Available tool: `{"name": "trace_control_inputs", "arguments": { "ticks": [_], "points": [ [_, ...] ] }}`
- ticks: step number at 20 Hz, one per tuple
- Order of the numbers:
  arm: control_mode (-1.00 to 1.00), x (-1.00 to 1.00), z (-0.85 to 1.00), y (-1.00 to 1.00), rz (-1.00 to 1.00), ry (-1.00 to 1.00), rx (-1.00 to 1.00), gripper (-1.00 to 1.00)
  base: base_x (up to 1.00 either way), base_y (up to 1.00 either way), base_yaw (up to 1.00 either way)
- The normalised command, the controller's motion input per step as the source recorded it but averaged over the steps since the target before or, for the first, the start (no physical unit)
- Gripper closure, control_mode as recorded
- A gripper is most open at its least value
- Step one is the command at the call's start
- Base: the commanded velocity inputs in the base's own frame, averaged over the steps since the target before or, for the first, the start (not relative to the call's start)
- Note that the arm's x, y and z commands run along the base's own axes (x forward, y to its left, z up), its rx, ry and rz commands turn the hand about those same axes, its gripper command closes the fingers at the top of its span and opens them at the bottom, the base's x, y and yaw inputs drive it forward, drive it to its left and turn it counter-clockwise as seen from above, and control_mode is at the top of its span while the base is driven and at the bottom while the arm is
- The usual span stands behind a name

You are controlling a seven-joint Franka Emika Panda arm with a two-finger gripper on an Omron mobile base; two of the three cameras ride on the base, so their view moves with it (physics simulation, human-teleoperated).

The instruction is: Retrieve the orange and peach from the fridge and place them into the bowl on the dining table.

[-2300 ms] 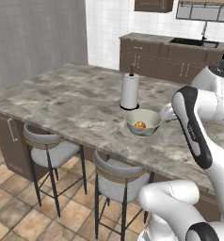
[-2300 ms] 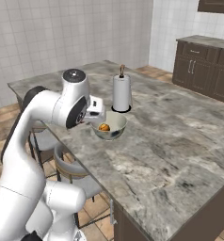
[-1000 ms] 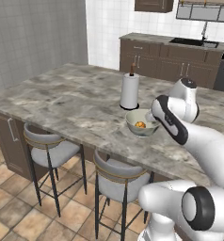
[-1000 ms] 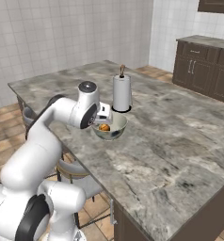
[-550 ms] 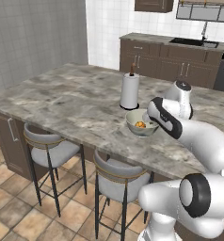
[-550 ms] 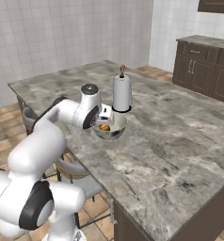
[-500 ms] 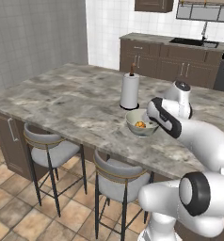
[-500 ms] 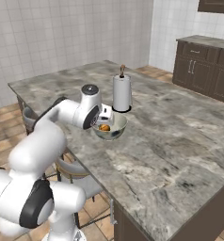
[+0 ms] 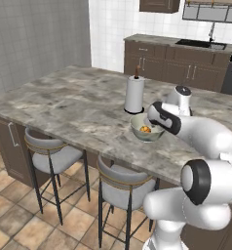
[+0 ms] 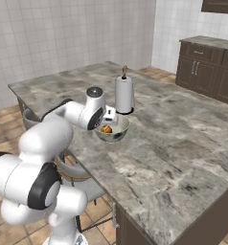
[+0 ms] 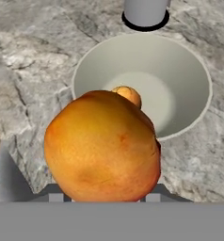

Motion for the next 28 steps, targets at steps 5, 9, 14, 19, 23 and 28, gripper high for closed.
{"name": "trace_control_inputs", "arguments": {
  "ticks": [5, 9, 14, 19, 23, 28],
  "points": [
    [-1.0, 0.36, -0.08, -0.12, 0.0, 0.0, 0.0, 1.0, 0.0, 0.0, 0.0],
    [-1.0, 0.31, -0.11, -0.14, 0.0, 0.0, 0.0, 1.0, 0.0, 0.0, 0.0],
    [-1.0, 0.21, -0.17, -0.05, 0.0, 0.0, 0.0, 1.0, 0.0, 0.0, 0.0],
    [-1.0, 0.19, -0.19, 0.0, 0.0, 0.0, 0.0, 1.0, 0.0, 0.0, 0.0],
    [-1.0, 0.21, -0.16, 0.0, 0.0, 0.0, 0.0, 1.0, 0.0, 0.0, 0.0],
    [-1.0, 0.19, -0.08, 0.0, 0.0, 0.0, 0.0, 1.0, 0.0, 0.0, 0.0]
  ]
}}
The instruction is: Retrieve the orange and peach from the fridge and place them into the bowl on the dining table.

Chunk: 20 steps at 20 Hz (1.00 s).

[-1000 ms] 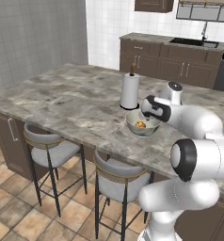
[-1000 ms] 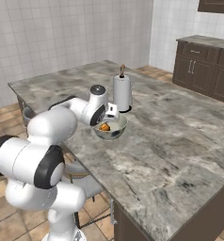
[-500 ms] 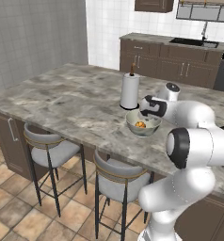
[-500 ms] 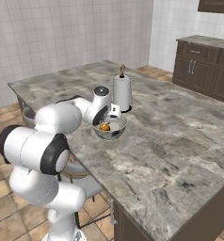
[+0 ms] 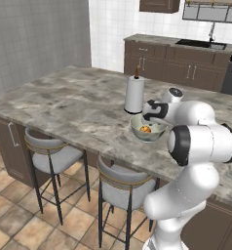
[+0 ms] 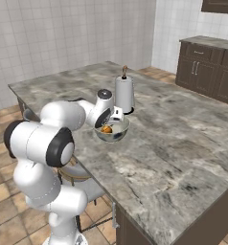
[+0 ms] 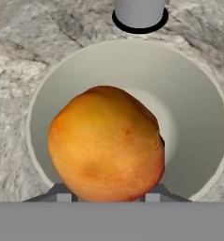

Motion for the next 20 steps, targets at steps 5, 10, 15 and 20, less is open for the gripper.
{"name": "trace_control_inputs", "arguments": {
  "ticks": [5, 10, 15, 20],
  "points": [
    [-1.0, 0.01, 0.0, 0.0, 0.0, 0.0, 0.0, -1.0, 0.0, 0.0, 0.0],
    [-1.0, 0.0, 0.0, 0.0, 0.0, 0.0, 0.0, -1.0, 0.0, 0.0, 0.0],
    [-1.0, 0.0, 0.03, 0.0, 0.0, 0.0, 0.0, -1.0, 0.0, 0.0, 0.0],
    [-1.0, -0.39, 0.57, 0.0, 0.0, -0.22, -0.02, -1.0, 0.0, 0.0, 0.0]
  ]
}}
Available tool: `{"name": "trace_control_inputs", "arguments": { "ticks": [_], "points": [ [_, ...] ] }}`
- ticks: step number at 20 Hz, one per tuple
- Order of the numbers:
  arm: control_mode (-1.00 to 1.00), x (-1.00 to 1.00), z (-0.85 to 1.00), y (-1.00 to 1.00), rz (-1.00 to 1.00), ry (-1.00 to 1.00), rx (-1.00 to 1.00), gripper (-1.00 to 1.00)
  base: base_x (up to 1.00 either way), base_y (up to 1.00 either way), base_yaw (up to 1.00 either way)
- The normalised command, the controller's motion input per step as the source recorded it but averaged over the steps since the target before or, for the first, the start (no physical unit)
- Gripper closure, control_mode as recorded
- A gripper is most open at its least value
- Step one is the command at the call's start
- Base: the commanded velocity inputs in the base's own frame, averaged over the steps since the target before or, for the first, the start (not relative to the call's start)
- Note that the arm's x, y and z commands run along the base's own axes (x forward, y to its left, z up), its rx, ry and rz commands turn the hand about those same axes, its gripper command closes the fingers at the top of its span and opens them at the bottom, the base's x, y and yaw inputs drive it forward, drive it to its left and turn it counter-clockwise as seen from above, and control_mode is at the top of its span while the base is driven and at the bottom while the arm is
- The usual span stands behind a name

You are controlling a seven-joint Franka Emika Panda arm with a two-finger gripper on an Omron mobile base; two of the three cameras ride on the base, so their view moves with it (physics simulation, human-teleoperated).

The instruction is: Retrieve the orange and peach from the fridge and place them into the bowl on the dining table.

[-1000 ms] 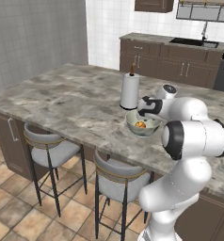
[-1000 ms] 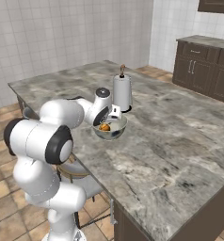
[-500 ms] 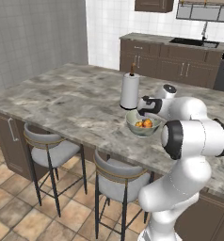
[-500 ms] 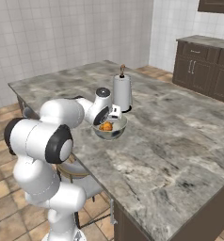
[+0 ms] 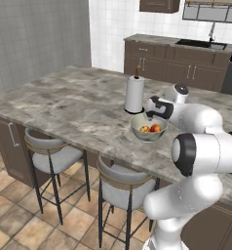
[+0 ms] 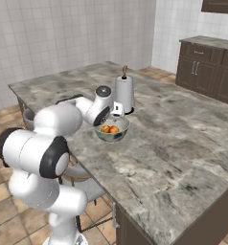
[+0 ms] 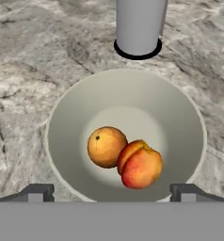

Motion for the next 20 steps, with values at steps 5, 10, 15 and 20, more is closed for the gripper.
{"name": "trace_control_inputs", "arguments": {
  "ticks": [5, 10, 15, 20],
  "points": [
    [-1.0, -0.91, 0.91, 0.0, 0.0, -0.4, -0.06, -1.0, 0.0, 0.0, 0.0],
    [-1.0, -0.98, 0.99, 0.0, 0.0, -0.29, -0.07, -1.0, 0.0, 0.0, 0.0],
    [-1.0, -0.91, 0.97, 0.0, 0.0, -0.06, -0.08, -1.0, 0.0, 0.0, 0.0],
    [-1.0, -1.0, 0.73, 0.0, 0.0, -0.02, -0.07, -1.0, 0.0, 0.0, 0.0]
  ]
}}
